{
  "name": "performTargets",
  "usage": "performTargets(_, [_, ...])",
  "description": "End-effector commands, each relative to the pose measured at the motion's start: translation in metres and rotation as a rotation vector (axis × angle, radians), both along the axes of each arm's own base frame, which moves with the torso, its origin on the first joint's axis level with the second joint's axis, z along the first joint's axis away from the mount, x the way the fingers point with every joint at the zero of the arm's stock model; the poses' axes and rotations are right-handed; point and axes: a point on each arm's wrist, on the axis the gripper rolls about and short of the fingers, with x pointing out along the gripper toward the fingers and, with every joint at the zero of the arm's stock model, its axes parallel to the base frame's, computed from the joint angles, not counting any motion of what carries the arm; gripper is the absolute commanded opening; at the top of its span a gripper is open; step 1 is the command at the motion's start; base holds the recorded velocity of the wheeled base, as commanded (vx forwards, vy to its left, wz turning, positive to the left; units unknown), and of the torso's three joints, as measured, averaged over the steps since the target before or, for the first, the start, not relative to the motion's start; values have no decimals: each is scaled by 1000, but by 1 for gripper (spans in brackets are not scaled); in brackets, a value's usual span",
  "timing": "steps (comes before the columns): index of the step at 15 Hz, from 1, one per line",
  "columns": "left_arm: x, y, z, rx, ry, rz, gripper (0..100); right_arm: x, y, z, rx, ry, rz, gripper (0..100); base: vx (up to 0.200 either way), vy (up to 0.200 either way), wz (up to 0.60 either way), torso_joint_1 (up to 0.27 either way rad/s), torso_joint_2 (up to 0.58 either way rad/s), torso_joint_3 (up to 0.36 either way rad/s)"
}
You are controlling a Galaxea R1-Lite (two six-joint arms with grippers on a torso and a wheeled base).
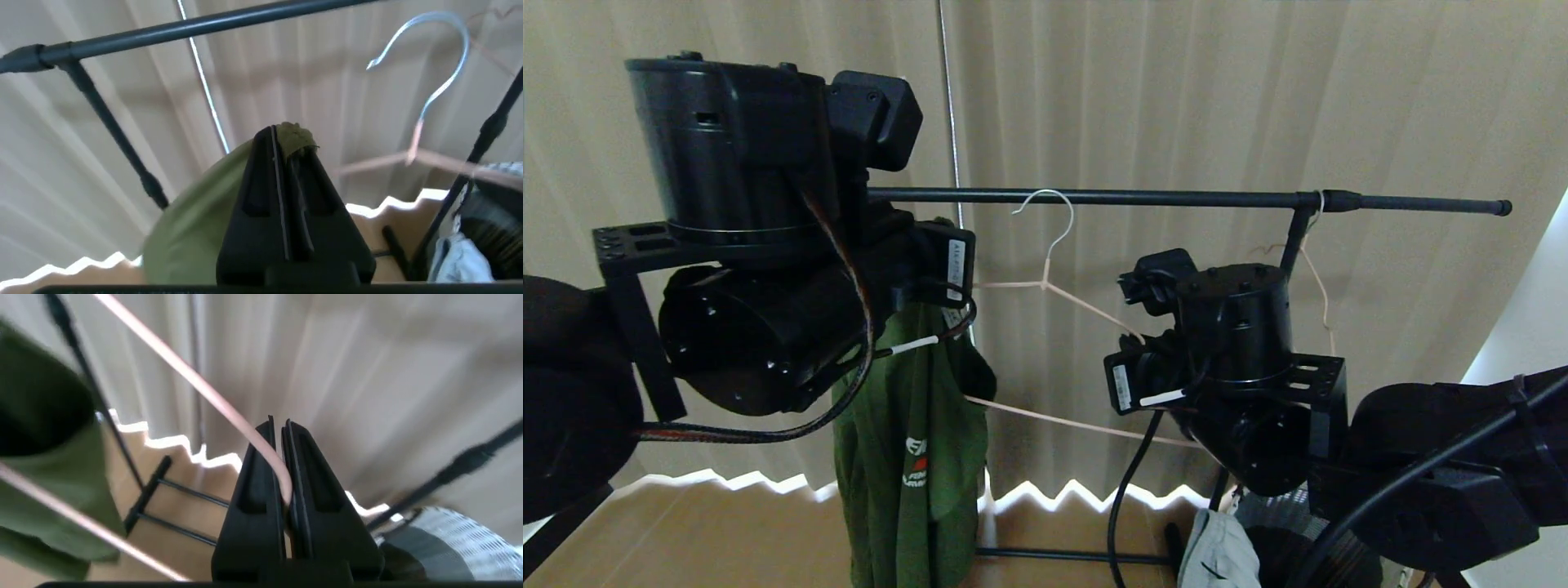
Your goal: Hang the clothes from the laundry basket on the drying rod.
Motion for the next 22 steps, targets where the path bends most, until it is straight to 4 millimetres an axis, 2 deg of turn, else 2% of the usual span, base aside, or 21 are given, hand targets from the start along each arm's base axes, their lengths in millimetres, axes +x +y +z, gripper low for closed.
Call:
performTargets(1, [10, -9, -9, 8, 23, 1, 0, -6, 7, 2, 8, -5, 28, 0, 0, 0, 0, 0, 0, 0])
performTargets(5, [11, -9, -10, 11, 26, 4, 0, -7, 11, 9, 74, -47, 69, 0, 0, 0, 0, 0, 0, 0])
performTargets(9, [8, -10, -10, 13, 26, -22, 0, -15, 19, 5, 79, -32, 126, 0, 0, 0, 0, 0, 0, 0])
performTargets(11, [-1, -15, -9, 7, 29, -86, 0, -12, 23, 0, 70, -24, 127, 0, 0, 0, 0, 0, 0, 0])
performTargets(13, [-15, -7, -8, 1, 36, -184, 0, -10, 22, -2, 72, -21, 128, 0, 0, 0, 0, 0, 0, 0])
performTargets(15, [-23, 0, -12, 5, 52, -225, 0, -9, 21, 2, 89, -39, 125, 0, 0, 0, 0, 0, 0, 0])
performTargets(22, [-26, 4, -26, 42, 89, -222, 0, -12, 12, 21, 132, -84, 113, 0, 0, 0, 0, 0, 0, 0])
